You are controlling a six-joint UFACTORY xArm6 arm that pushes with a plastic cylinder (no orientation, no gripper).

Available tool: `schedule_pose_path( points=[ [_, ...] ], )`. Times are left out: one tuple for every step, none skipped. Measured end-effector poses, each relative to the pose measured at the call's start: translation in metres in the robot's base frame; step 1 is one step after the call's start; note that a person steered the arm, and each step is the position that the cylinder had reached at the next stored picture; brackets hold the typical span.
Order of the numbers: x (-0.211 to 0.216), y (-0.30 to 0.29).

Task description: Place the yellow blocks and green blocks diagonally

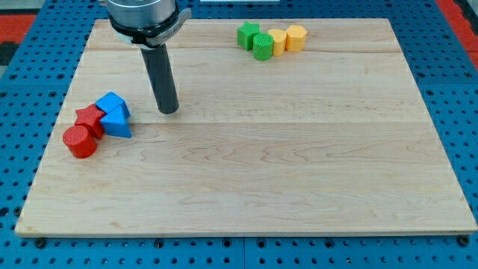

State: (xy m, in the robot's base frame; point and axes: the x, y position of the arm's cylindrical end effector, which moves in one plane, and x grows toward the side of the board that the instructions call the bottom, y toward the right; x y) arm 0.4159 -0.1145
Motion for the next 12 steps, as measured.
schedule_pose_path(
  points=[
    [0.000,0.000],
    [0.001,0.004],
    [0.001,0.008],
    [-0.008,0.069],
    [-0.042,0.168],
    [-0.113,0.262],
    [-0.176,0.281],
    [-0.188,0.242],
    [-0.186,0.181],
    [-0.184,0.180],
    [-0.173,0.169],
    [-0.161,0.115]
  ],
)
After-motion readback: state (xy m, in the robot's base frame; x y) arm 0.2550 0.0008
